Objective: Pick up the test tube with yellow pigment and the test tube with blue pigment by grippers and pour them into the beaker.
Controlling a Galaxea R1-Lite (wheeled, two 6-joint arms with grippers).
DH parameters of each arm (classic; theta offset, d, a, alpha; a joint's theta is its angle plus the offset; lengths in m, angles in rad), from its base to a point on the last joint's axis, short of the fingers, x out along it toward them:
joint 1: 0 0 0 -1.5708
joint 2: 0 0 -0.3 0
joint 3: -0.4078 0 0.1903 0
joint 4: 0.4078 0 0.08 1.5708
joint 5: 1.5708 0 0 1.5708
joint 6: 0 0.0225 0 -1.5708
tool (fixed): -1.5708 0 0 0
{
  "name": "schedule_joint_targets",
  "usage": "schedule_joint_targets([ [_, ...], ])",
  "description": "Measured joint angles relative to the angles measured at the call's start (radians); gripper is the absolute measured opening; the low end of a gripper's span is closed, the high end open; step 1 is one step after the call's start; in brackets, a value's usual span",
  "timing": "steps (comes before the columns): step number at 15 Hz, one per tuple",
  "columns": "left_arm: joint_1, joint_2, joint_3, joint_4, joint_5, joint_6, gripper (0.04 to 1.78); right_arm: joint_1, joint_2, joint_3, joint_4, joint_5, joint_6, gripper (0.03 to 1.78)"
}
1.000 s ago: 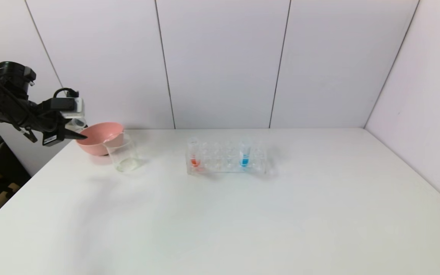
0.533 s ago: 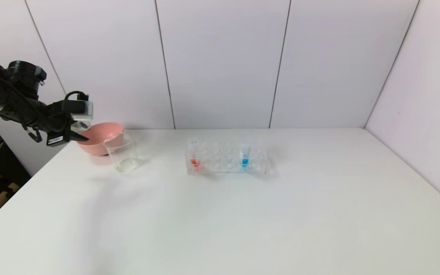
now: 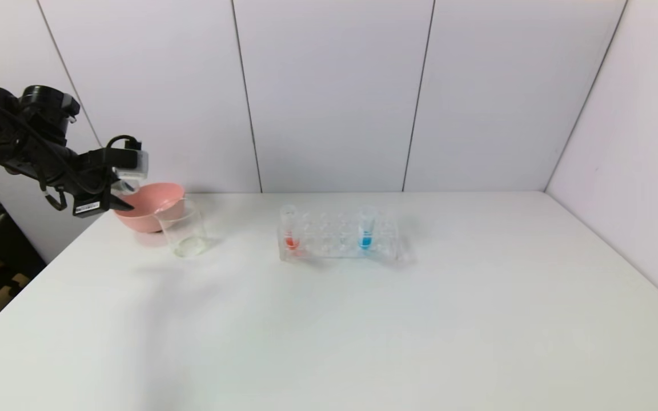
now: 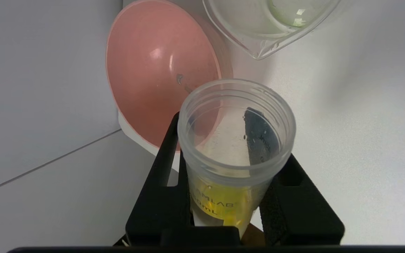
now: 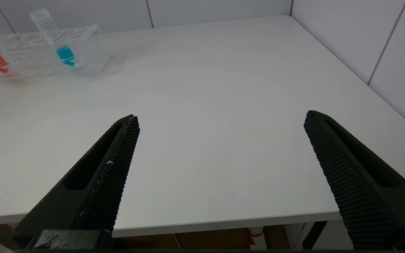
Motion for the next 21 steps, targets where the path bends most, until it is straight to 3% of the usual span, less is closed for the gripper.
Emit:
schedule_joint_targets([
  [6, -0.015, -0.007, 0.0, 0.007, 0.018, -0.021, 0.54, 0.0, 0.0, 0.0, 0.0, 0.0, 0.0, 1.71],
  [14, -0.041, -0.022, -0.001, 0.061, 0.116, -0.075, 0.54, 0.0, 0.0, 0.0, 0.0, 0.0, 0.0, 1.71],
  [21, -0.047, -0.021, -0.008, 0.07, 0.124, -0.078, 0.54, 0.0, 0.0, 0.0, 0.0, 0.0, 0.0, 1.71],
])
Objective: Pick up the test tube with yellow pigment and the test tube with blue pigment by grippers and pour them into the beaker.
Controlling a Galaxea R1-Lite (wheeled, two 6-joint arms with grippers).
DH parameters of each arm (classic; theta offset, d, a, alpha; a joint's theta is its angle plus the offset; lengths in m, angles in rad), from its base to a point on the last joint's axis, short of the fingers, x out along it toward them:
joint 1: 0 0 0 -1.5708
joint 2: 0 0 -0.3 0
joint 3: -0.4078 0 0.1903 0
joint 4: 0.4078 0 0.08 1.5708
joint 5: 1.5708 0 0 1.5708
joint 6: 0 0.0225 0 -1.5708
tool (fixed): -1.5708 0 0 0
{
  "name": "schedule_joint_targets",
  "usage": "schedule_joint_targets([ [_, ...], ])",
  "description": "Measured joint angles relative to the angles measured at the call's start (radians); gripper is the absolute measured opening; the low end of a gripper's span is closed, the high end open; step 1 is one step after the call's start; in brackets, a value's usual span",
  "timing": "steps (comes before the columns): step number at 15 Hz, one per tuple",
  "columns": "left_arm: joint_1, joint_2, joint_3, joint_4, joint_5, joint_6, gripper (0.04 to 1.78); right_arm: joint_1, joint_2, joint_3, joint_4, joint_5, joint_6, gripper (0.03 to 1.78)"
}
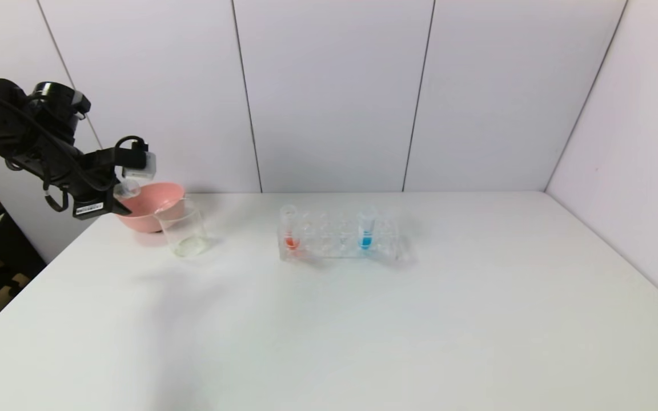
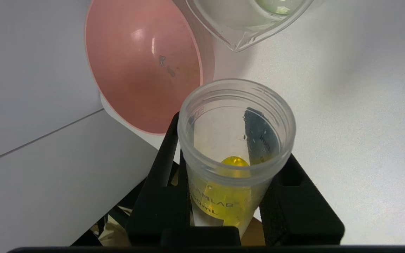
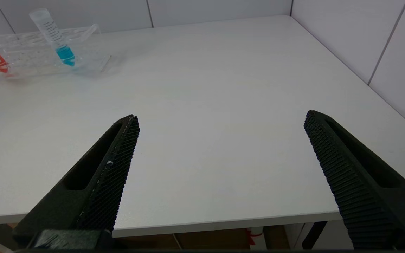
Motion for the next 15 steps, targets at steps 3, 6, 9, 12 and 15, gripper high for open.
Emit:
schedule_joint_targets([
  [3, -0.005, -0.001, 0.0, 0.003, 0.035, -0.006, 0.54, 0.0, 0.0, 0.0, 0.0, 0.0, 0.0, 1.71],
  [6, -0.013, -0.001, 0.0, 0.011, 0.063, -0.007, 0.54, 0.0, 0.0, 0.0, 0.0, 0.0, 0.0, 1.71],
  [9, -0.023, 0.0, 0.0, 0.015, 0.099, -0.029, 0.54, 0.0, 0.0, 0.0, 0.0, 0.0, 0.0, 1.71],
  [12, -0.036, 0.004, 0.0, 0.014, 0.137, -0.046, 0.54, 0.0, 0.0, 0.0, 0.0, 0.0, 0.0, 1.71],
  [15, -0.045, 0.011, 0.0, 0.016, 0.156, -0.096, 0.54, 0.0, 0.0, 0.0, 0.0, 0.0, 0.0, 1.71],
])
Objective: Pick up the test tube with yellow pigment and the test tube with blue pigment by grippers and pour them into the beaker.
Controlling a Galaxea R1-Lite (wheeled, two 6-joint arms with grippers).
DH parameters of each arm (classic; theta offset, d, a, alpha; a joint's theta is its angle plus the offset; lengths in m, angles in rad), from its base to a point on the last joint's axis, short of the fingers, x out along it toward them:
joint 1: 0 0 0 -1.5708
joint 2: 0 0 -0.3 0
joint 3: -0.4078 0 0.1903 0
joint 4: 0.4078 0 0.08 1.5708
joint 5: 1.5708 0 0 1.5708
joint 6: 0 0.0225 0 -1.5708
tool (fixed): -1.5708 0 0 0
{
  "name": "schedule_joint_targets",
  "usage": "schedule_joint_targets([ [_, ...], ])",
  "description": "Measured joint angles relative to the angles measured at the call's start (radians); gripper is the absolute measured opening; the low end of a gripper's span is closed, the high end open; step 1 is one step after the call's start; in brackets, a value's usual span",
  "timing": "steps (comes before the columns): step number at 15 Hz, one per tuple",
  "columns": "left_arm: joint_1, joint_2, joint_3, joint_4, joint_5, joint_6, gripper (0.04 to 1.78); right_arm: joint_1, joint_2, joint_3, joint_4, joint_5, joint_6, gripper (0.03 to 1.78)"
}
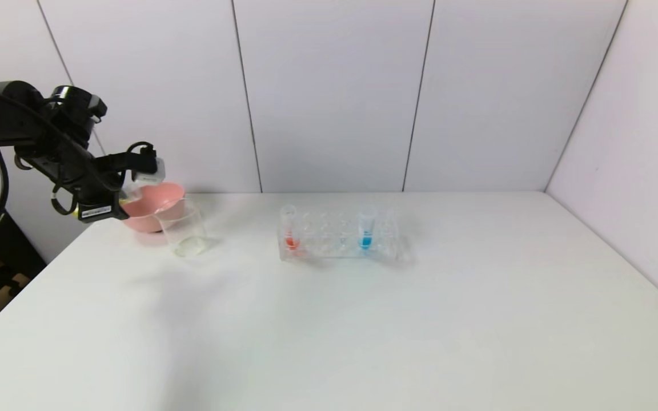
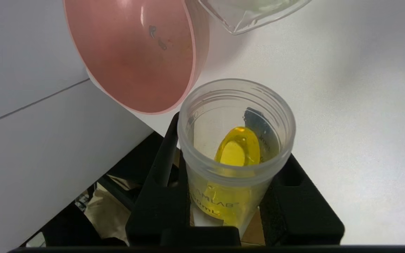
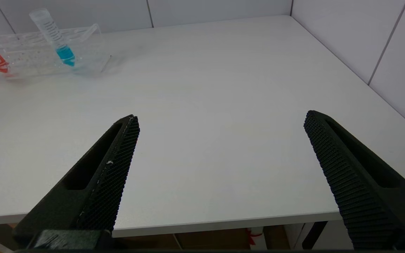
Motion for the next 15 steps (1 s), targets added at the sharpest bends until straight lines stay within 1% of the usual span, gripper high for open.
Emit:
schedule_joint_targets([
  [3, -0.008, 0.006, 0.0, -0.001, 0.006, -0.026, 0.54, 0.0, 0.0, 0.0, 0.0, 0.0, 0.0, 1.71],
  [6, -0.021, 0.015, -0.002, -0.001, 0.047, -0.031, 0.54, 0.0, 0.0, 0.0, 0.0, 0.0, 0.0, 1.71],
  [11, -0.031, 0.035, -0.01, -0.001, 0.078, -0.031, 0.54, 0.0, 0.0, 0.0, 0.0, 0.0, 0.0, 1.71],
  [15, -0.033, 0.039, -0.011, -0.001, 0.08, -0.029, 0.54, 0.0, 0.0, 0.0, 0.0, 0.0, 0.0, 1.71],
])
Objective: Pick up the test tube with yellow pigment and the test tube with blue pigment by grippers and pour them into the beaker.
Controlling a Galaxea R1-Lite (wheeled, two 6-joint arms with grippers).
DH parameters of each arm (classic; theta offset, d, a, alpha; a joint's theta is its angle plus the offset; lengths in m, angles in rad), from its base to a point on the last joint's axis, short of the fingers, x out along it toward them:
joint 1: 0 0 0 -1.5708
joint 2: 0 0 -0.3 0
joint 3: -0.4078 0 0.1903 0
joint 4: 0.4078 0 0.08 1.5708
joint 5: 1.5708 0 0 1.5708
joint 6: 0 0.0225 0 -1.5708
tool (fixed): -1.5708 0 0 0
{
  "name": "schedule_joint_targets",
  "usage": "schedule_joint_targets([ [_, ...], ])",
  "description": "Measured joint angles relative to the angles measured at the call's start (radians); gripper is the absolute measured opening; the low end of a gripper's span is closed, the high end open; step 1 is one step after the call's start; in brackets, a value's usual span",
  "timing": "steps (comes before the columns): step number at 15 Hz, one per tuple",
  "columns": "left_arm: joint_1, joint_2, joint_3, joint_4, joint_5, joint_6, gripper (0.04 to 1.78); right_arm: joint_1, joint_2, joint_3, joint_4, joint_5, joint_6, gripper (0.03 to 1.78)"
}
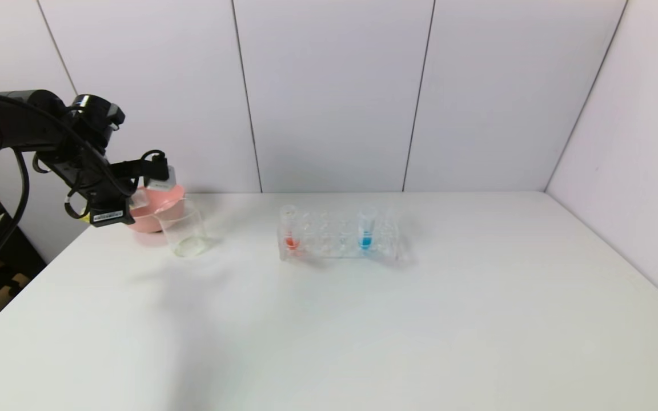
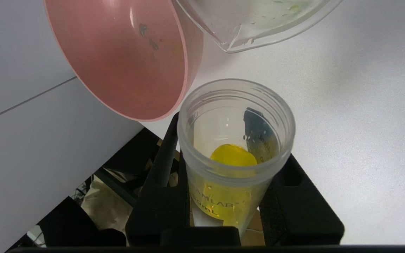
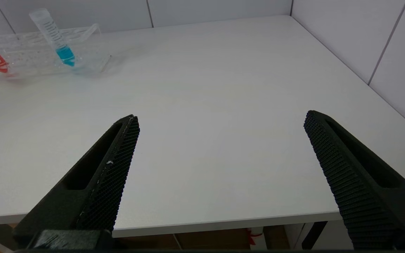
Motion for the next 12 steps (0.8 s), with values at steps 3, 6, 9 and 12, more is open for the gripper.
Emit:
schedule_joint_targets([
  [3, -0.001, 0.0, 0.0, 0.0, -0.001, 0.001, 0.54, 0.0, 0.0, 0.0, 0.0, 0.0, 0.0, 1.71],
  [6, -0.003, -0.001, 0.0, 0.0, 0.0, 0.0, 0.54, 0.0, 0.0, 0.0, 0.0, 0.0, 0.0, 1.71],
  [9, -0.008, -0.001, 0.0, -0.002, 0.001, 0.0, 0.54, 0.0, 0.0, 0.0, 0.0, 0.0, 0.0, 1.71],
  [12, -0.015, 0.001, 0.0, -0.003, 0.026, 0.0, 0.54, 0.0, 0.0, 0.0, 0.0, 0.0, 0.0, 1.71],
])
